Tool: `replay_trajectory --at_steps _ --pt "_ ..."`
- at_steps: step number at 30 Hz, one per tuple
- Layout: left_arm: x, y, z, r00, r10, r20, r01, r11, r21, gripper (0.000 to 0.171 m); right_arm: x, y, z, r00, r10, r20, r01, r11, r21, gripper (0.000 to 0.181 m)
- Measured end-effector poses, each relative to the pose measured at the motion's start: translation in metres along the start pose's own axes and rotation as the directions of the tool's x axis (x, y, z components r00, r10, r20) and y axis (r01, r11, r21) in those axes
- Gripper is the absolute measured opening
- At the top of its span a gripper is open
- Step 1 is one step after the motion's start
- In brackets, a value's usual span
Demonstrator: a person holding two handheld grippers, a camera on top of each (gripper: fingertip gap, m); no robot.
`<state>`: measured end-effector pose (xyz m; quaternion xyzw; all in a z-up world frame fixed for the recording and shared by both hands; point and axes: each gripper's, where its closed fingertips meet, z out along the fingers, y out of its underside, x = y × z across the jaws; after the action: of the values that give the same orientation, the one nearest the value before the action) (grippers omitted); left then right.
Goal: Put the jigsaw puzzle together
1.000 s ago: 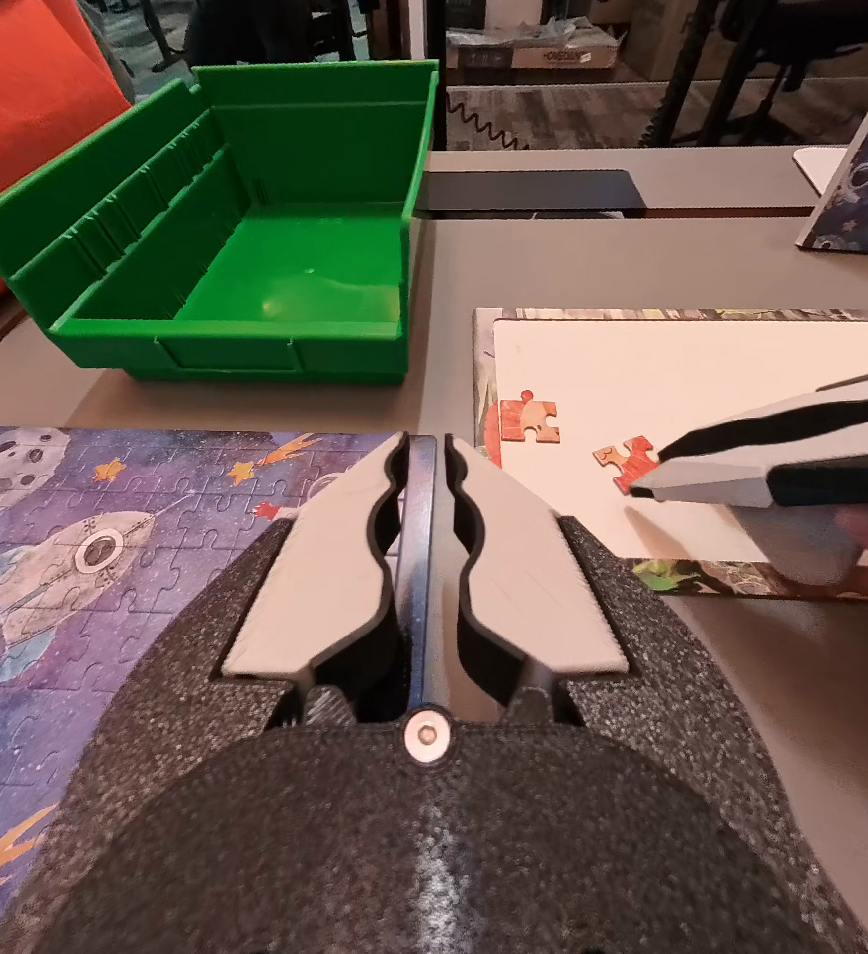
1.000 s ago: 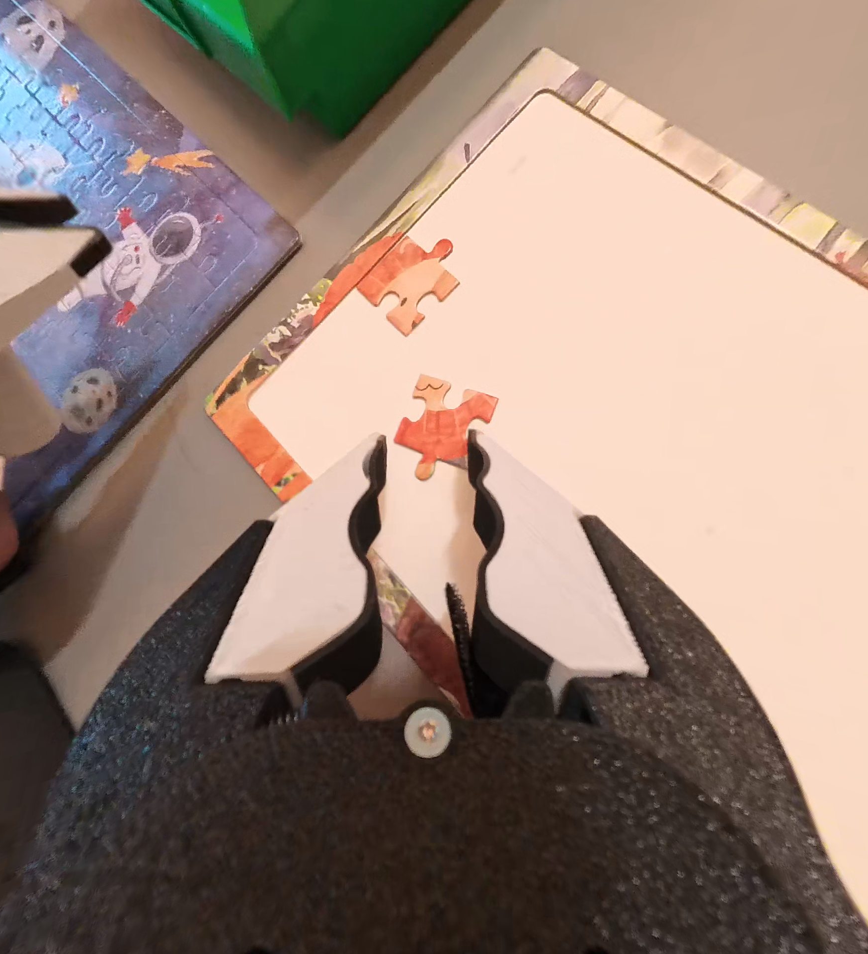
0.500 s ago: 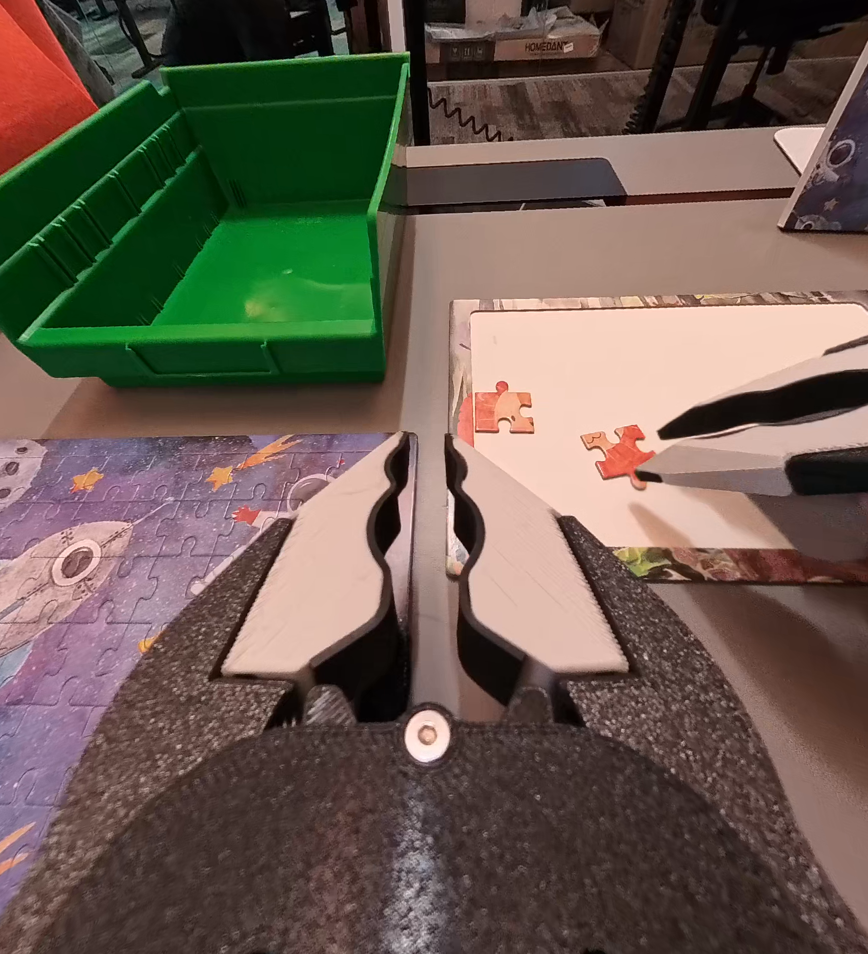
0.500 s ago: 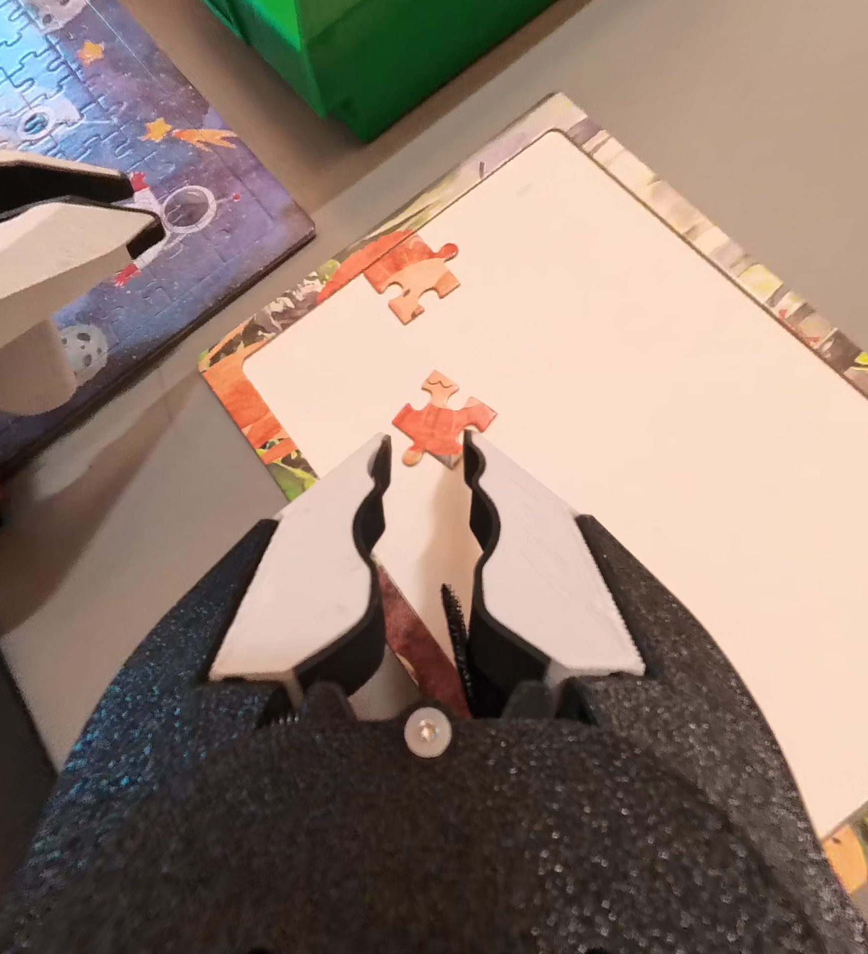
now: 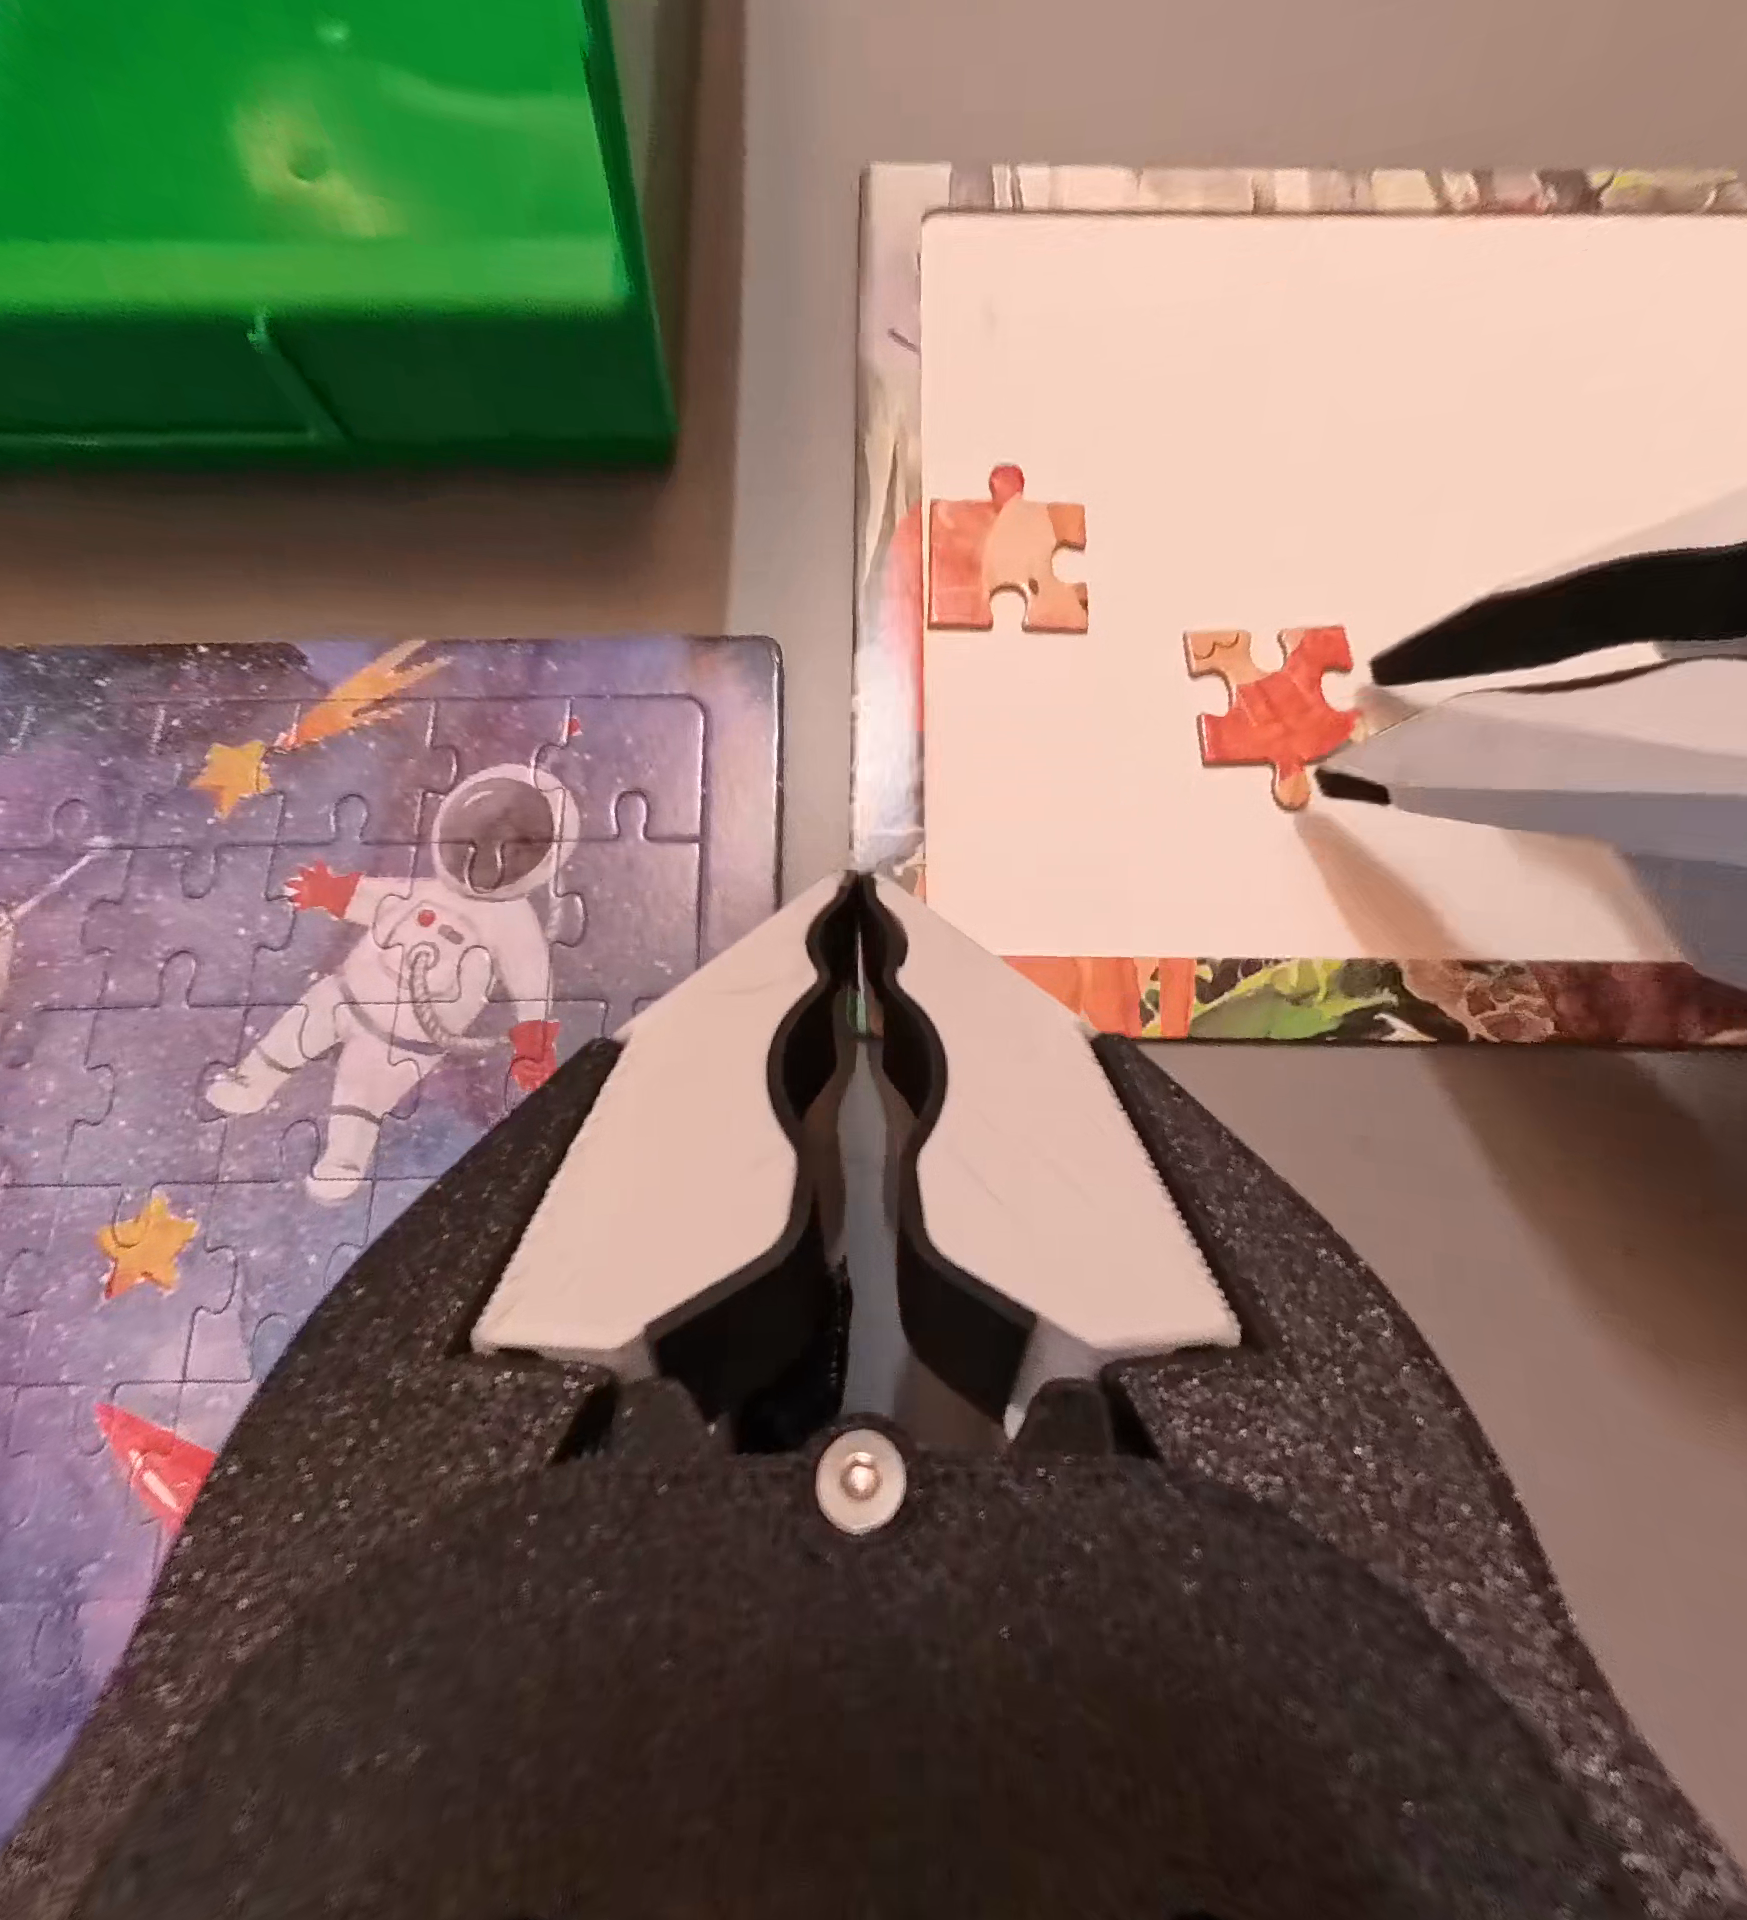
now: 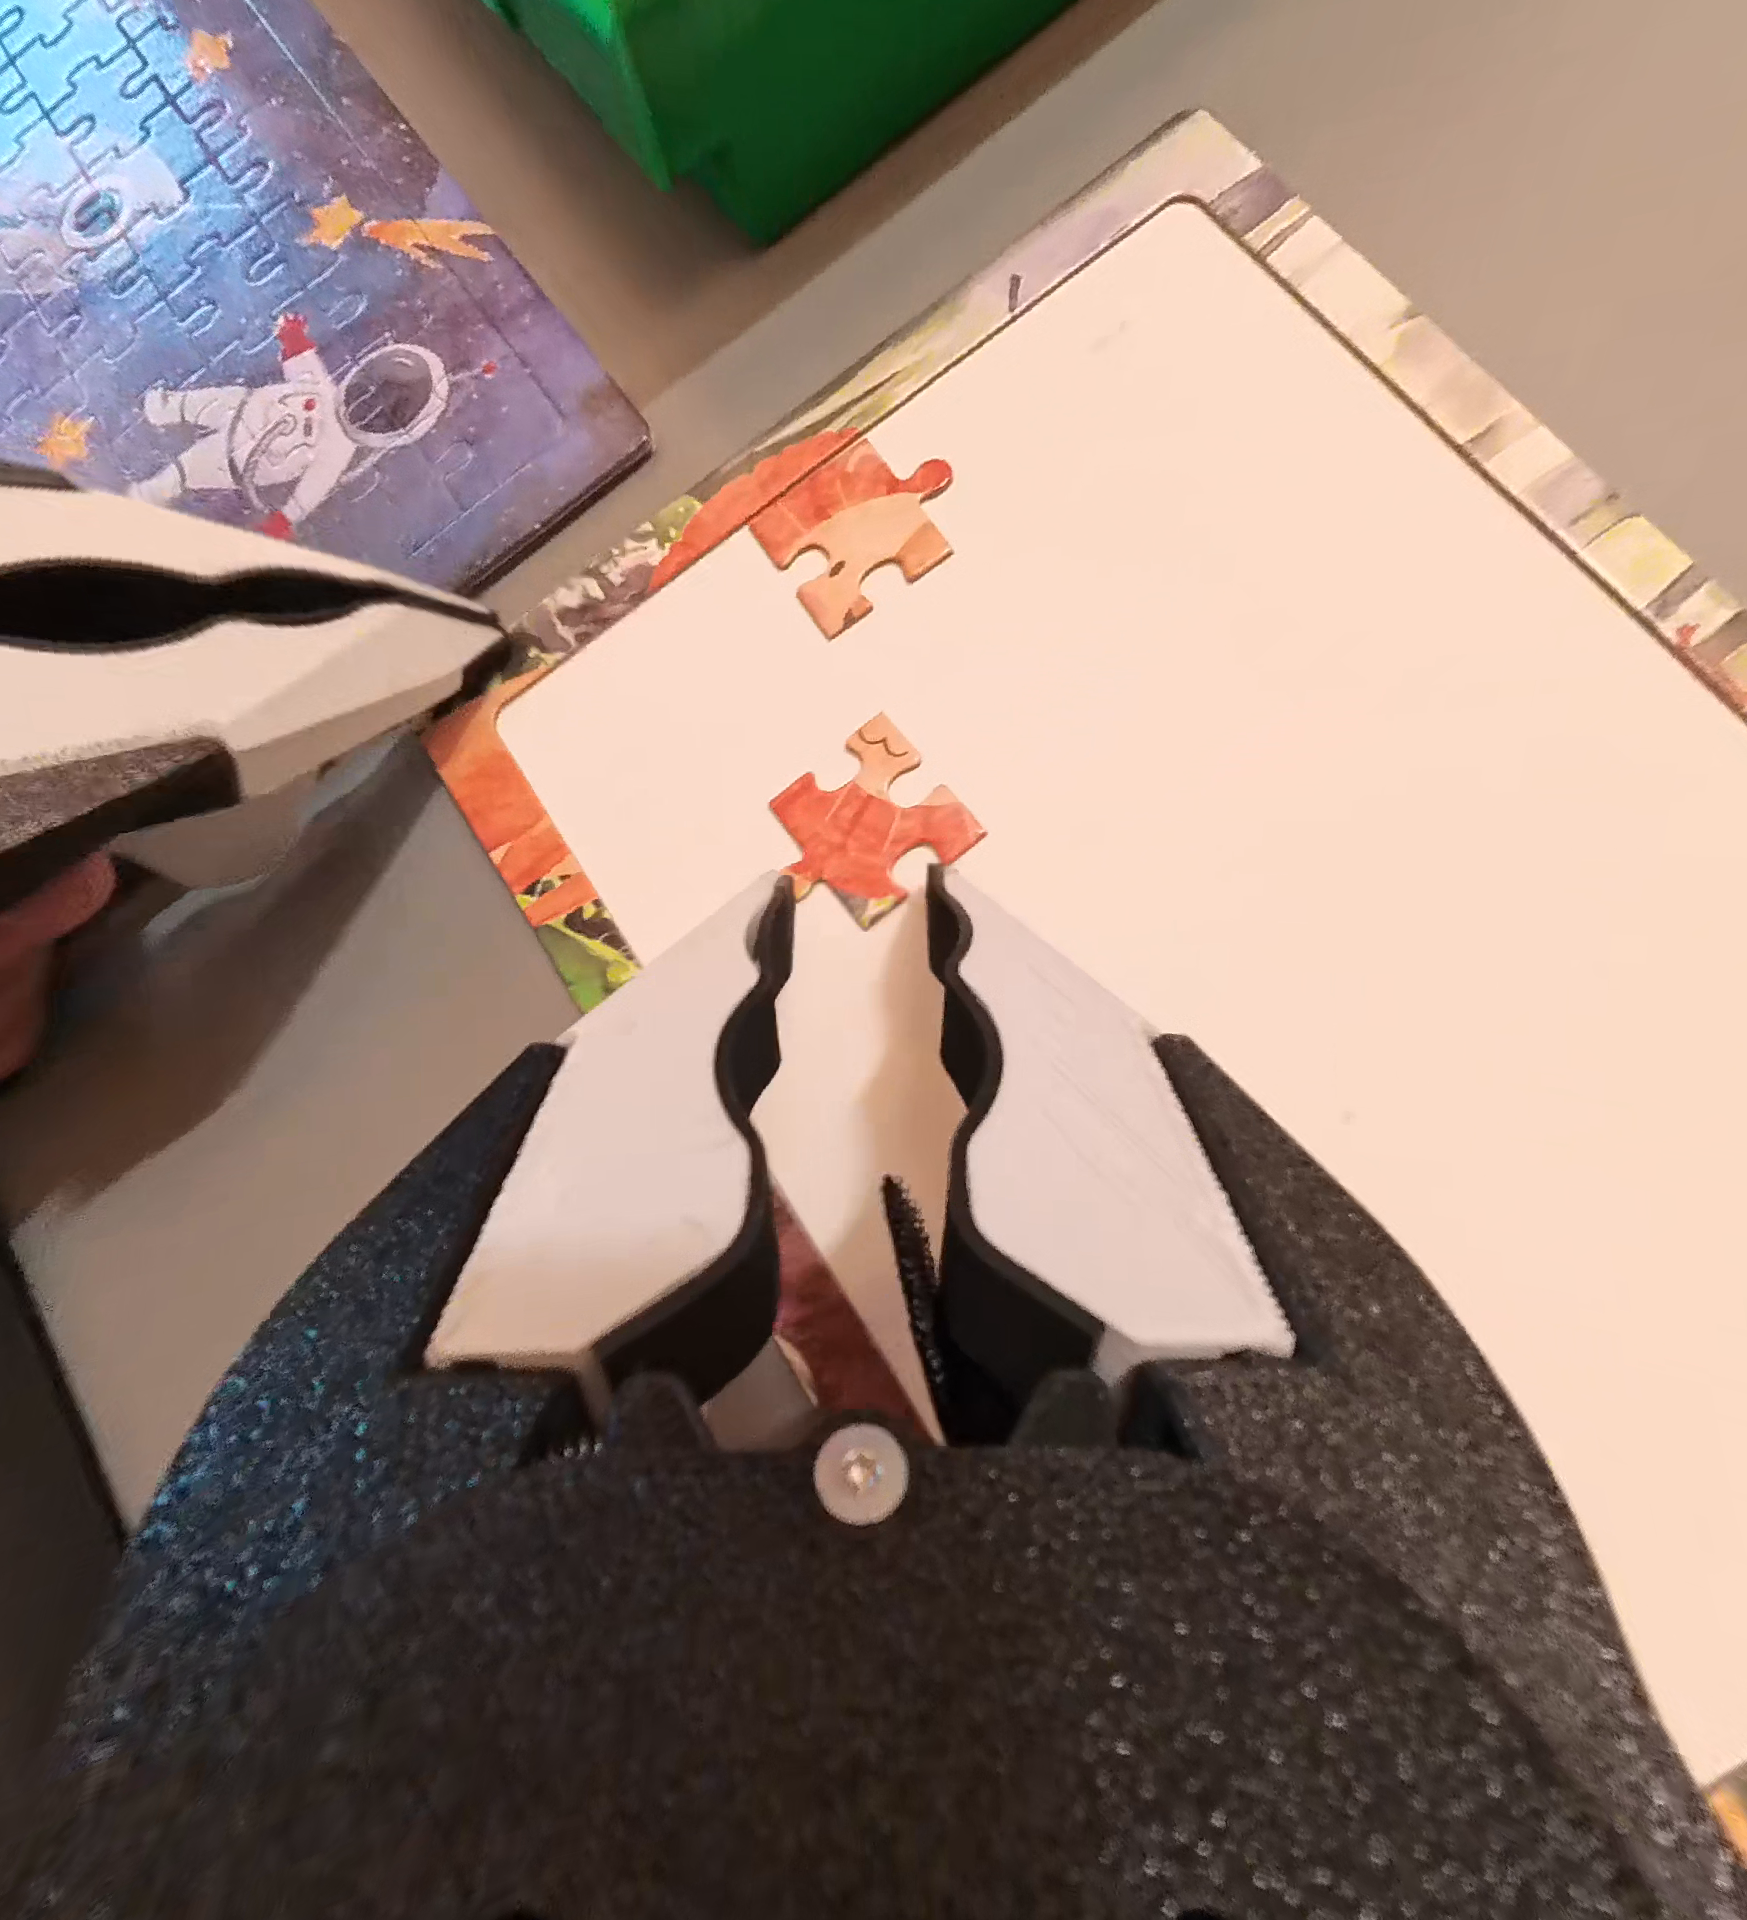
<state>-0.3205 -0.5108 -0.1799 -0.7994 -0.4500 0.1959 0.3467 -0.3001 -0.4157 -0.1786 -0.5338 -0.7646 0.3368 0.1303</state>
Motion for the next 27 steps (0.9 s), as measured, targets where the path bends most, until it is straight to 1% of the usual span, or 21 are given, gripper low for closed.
replay_trajectory --at_steps 3,5,9,17,20,24,27 --pt "0.000 0.001 0.001 1.000 0.019 0.013 -0.019 1.000 -0.005 0.000 0.001 -0.002 0.005 1.000 -0.015 0.001 0.015 1.000 0.003 0.025" --pt "0.001 0.001 0.001 1.000 0.026 0.015 -0.026 1.000 -0.004 0.000 -0.004 -0.006 0.007 1.000 -0.012 0.027 0.012 1.000 0.009 0.024" --pt "0.003 0.001 0.000 0.999 0.039 0.013 -0.039 0.999 -0.001 0.000 -0.007 -0.009 0.012 1.000 -0.016 0.019 0.016 1.000 0.011 0.024" --pt "0.004 0.001 0.000 1.000 0.029 -0.007 -0.028 1.000 0.003 0.000 -0.014 -0.006 0.012 0.998 -0.066 0.022 0.066 0.998 -0.001 0.024" --pt "0.004 0.001 0.000 1.000 0.029 -0.008 -0.029 1.000 0.003 0.000 -0.017 -0.009 0.015 0.997 -0.071 0.018 0.071 0.997 -0.004 0.024" --pt "0.004 0.001 0.000 0.999 0.032 -0.006 -0.032 0.999 0.004 0.000 -0.022 -0.011 0.017 0.999 -0.038 0.026 0.038 0.999 -0.001 0.024" --pt "0.004 0.001 0.000 1.000 0.028 -0.010 -0.028 1.000 0.005 0.000 -0.027 -0.009 0.014 0.998 -0.058 0.023 0.058 0.998 0.000 0.024"
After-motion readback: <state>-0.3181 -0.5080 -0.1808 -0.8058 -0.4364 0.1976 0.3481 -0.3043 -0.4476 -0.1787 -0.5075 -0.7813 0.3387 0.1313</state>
